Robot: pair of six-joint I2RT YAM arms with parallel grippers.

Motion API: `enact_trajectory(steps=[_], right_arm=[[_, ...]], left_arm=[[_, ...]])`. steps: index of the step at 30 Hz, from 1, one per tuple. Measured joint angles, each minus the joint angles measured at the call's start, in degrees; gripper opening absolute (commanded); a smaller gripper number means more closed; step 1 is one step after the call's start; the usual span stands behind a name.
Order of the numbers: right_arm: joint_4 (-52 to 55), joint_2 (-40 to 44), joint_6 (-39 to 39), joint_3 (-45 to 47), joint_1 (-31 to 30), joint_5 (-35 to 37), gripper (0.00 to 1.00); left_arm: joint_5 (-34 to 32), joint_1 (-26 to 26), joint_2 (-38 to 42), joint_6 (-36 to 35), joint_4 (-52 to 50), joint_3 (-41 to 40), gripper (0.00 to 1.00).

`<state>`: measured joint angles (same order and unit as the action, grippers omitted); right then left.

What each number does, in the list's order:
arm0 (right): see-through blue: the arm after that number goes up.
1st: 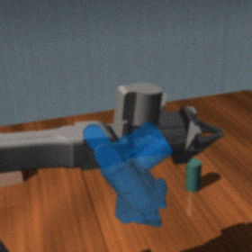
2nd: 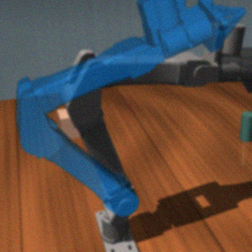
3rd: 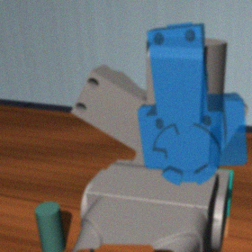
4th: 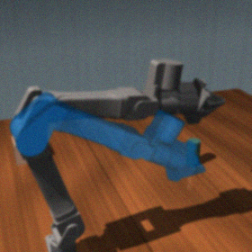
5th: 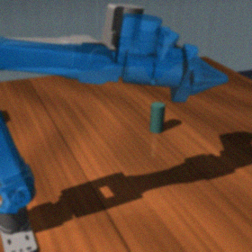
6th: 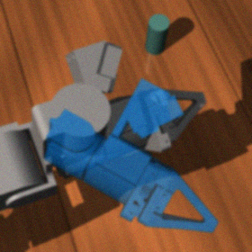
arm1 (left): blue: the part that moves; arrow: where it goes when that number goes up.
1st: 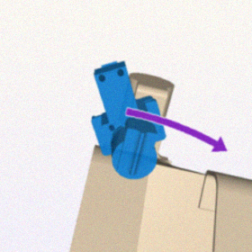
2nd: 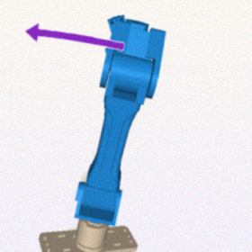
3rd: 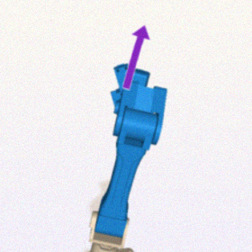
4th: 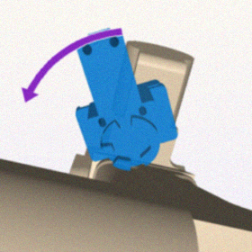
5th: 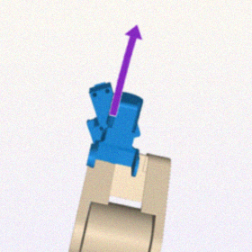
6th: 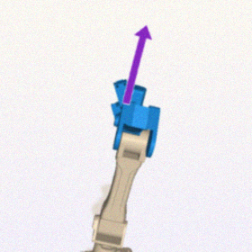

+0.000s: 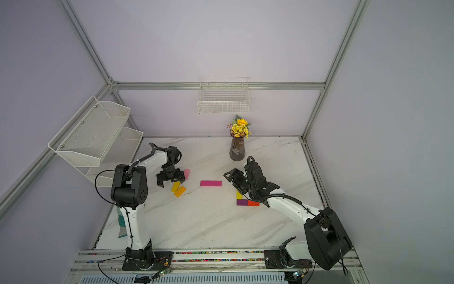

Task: Assemble the letter c with building blocks
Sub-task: Pick up the building block from the center of the board.

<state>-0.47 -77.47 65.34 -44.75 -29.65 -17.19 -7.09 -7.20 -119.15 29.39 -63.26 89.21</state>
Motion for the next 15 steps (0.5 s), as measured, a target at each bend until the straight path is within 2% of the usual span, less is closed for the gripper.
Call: enact_trajectory(steps=[6,12,15], right_arm=[[1.4,0.5,0.0,0.0,0.0,1.1,0.81],[1.7,0.5,0.0,0.0,0.0,1.3,0.81],[1.7,0.1,-0.1,-0.2,0.0,1.4,0.81]], left_arm=[[2.4,0.3,-0.1,0.1,1.8,-0.4,0.84],[5.0,0.4,1.5,1.5,5.1,-3.3,0.62],[5.9,0.4,1.9,1.8,6.2,-4.2,0.55]])
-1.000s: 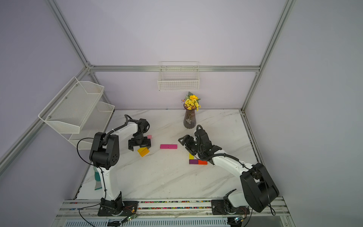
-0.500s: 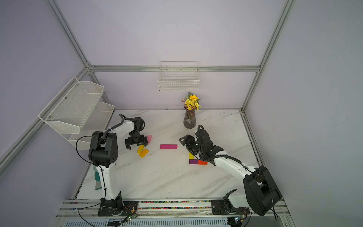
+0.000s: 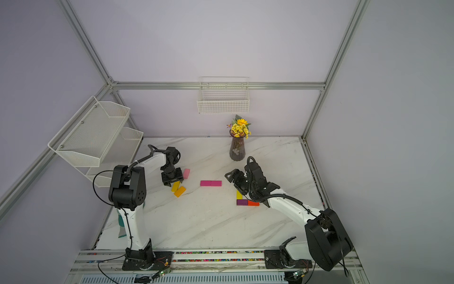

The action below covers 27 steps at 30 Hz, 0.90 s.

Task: Assemble the letter c with building blocks
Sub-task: Pick up the building block from the center of the board.

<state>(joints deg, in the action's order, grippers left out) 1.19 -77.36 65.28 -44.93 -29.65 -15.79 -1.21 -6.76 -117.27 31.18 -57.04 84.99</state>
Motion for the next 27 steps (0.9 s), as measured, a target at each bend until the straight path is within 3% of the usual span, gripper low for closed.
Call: enact_trajectory(steps=[4,10,13,21,27], right_arm=[[0.2,-0.6,-0.1,-0.5,0.0,0.1,0.81],[0.2,-0.6,-0.3,-0.7,0.0,0.3,0.81],[0.2,-0.6,-0.3,-0.7,0.0,0.4,0.81],[0.2,-0.6,-0.3,-0.7,0.0,0.4,0.81],[0.2,-0.6,-0.3,-0.5,0.0,0.4,0.81]], left_arm=[[-0.1,0.0,0.5,0.9,0.6,-0.7,0.45],[-1.0,0.6,1.3,1.1,0.3,-1.4,0.17],[-2.1,1.4,1.5,0.9,-0.5,-1.5,0.10],[-4.1,2.4,4.4,0.5,-4.2,-0.1,0.01],[-1.8,1.2,9.7,0.5,-4.6,2.0,0.00]])
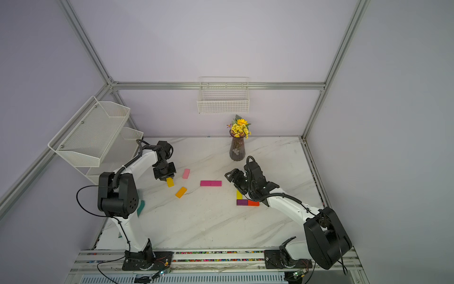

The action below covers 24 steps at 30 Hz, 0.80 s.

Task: Assemble the letter c with building blocks
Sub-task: Pick up the building block from the center of the board, then assemble the building block at the center of the board.

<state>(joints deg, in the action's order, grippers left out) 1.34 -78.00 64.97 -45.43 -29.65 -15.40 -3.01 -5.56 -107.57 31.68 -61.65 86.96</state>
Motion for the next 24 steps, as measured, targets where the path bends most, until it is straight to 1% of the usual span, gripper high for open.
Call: enact_trajectory(steps=[3,6,9,11,12,14,16,24], right_arm=[[-0.1,0.0,0.0,0.2,0.0,0.0,0.81],[-0.1,0.0,0.0,0.7,0.0,0.0,0.81],[0.0,0.2,0.0,1.0,0.0,0.0,0.81],[0.0,0.6,0.0,1.3,0.0,0.0,0.81],[0.1,0.9,0.0,1.4,0.0,0.0,0.81],[0.3,1.8,-0.1,1.7,0.0,0.0,0.81],[0.5,2.9,-0.2,2.1,0.0,0.0,0.81],[1.5,4.4,-1.5,2.4,0.0,-0.4,0.81]], left_arm=[[0.9,-4.1,2.1,0.3,0.1,0.3,0.00],[1.7,-11.6,2.5,1.0,0.8,0.3,0.00],[3.6,-20.1,2.2,3.6,2.9,-1.1,0.00],[4.9,-24.8,1.7,5.6,4.3,-2.4,0.00],[5.3,-26.2,1.2,6.4,4.7,-2.8,0.00],[5.9,-28.3,0.0,8.0,5.7,-3.9,0.00],[6.0,-29.1,-1.0,9.4,6.8,-5.2,0.00],[5.3,-29.4,-1.9,11.8,10.4,-10.8,0.00]])
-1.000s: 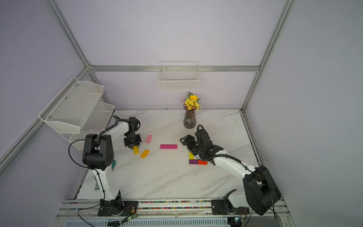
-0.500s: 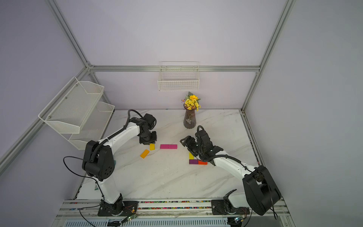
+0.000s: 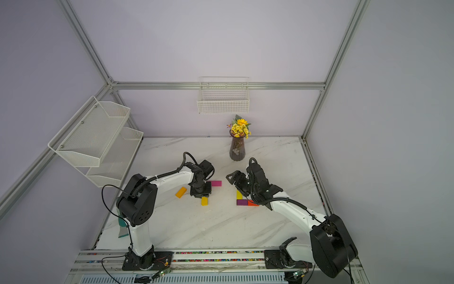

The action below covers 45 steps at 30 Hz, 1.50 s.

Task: Assemble the letter c with building blocks
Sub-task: Assemble the building block at the center of the board.

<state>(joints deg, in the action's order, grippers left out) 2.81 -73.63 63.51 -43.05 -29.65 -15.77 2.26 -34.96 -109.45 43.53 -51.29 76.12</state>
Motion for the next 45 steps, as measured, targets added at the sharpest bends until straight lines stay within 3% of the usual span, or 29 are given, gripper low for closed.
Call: enact_trajectory(steps=[6,10,12,19,22,31,38,45], right_arm=[[1.4,0.5,-0.9,0.0,0.0,-0.6,0.81],[1.9,1.2,-1.0,0.0,0.0,-0.7,0.81],[2.0,1.8,-1.0,0.1,0.0,-0.6,0.81],[1.8,2.4,0.8,1.9,-2.7,1.4,0.80],[0.9,1.0,1.8,2.1,-5.1,2.9,0.80],[-3.5,-12.3,5.2,-1.6,-14.8,8.4,0.80],[-7.7,-24.9,7.1,-9.0,-20.9,10.6,0.80],[-10.1,-31.0,9.6,-11.5,-24.8,12.0,0.79]], left_arm=[[-1.6,0.0,-0.7,0.3,0.8,-1.0,0.00],[-1.9,0.0,-0.7,0.2,0.9,-1.0,0.07],[-1.9,0.0,-0.7,0.2,0.9,-1.0,0.15],[-1.5,0.8,-0.6,-1.3,1.1,-1.0,0.71],[-0.7,2.7,-0.1,-1.8,1.1,-1.3,0.81],[5.2,13.3,8.5,-3.3,0.0,-2.8,1.00],[9.7,22.0,12.5,-5.7,-2.1,-1.8,1.00],[12.7,27.5,12.7,-7.9,-3.4,-2.8,1.00]])
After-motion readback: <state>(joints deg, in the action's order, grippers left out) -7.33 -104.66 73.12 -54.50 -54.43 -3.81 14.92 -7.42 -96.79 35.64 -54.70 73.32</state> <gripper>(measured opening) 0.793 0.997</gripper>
